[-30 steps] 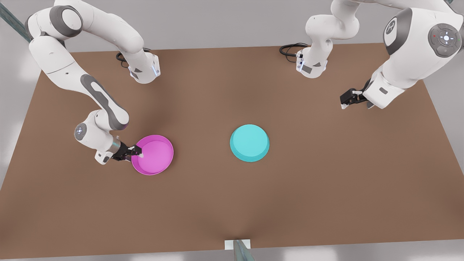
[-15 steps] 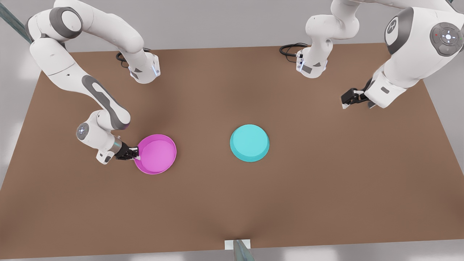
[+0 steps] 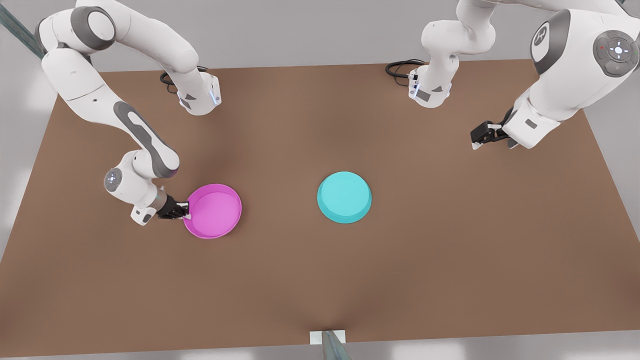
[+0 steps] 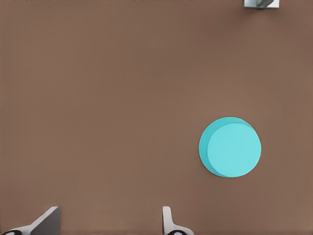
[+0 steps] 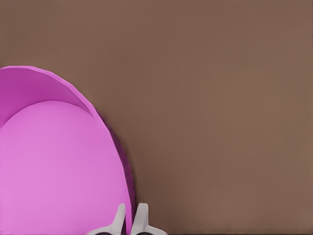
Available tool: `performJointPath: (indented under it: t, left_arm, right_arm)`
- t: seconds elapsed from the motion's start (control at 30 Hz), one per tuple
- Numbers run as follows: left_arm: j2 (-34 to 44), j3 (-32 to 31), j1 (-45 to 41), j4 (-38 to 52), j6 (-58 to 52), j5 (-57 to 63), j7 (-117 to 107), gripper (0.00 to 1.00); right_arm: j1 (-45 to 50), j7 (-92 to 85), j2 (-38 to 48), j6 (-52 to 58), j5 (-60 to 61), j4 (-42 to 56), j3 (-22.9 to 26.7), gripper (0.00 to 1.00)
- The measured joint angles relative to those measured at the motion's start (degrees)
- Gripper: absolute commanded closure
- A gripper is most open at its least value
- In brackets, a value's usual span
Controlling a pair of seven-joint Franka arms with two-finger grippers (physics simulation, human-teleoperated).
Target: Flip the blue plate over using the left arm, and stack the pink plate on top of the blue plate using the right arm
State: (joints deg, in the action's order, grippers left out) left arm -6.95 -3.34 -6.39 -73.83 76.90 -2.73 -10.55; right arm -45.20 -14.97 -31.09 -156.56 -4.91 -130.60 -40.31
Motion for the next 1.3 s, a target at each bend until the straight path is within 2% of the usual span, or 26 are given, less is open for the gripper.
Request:
performJointPath:
  t: [0.2, 0.43, 0.57, 0.7, 0.9, 1.03, 1.13, 1.3]
  left_arm:
    - [0.0, 0.1, 0.0, 0.0, 0.0, 0.0, 0.0, 0.00]
    - [0.1, 0.1, 0.0, 0.0, -0.1, 0.0, 0.1, 0.00]
    - [0.1, 0.1, 0.0, 0.0, 0.0, 0.1, 0.0, 0.00]
    - [0.1, 0.1, 0.1, 0.0, 0.0, 0.1, 0.0, 0.00]
    - [0.1, 0.1, 0.1, 0.0, 0.0, 0.1, 0.0, 0.00]
    - [0.1, 0.1, 0.2, 0.0, 0.0, 0.1, 0.0, 0.00]
    - [0.1, 0.1, 0.1, 0.0, -0.1, 0.1, 0.0, 0.00]
    - [0.1, 0.3, 0.1, 0.0, -0.3, 0.1, 0.0, 0.00]
  right_arm:
    - [-0.8, 0.7, 3.3, 5.0, 1.5, -1.4, -0.6, 0.79]
    - [-6.7, 3.0, 5.5, 11.2, 4.0, -1.6, -7.9, 0.79]
    - [-10.7, 4.0, 6.5, 13.6, 9.4, -1.4, -14.6, 0.79]
    - [-7.6, 4.1, 8.6, 13.5, 18.2, -1.2, -16.9, 0.79]
    - [8.5, 4.5, 12.6, 11.8, 34.9, -0.4, -15.5, 0.79]
    - [30.0, 7.1, 14.0, 11.7, 41.8, 3.1, -0.5, 0.79]
    - [41.1, 9.4, 13.8, 11.7, 45.4, 6.5, 7.6, 0.79]
    - [69.8, 10.7, 10.7, 11.7, 54.2, 14.1, 31.1, 0.79]
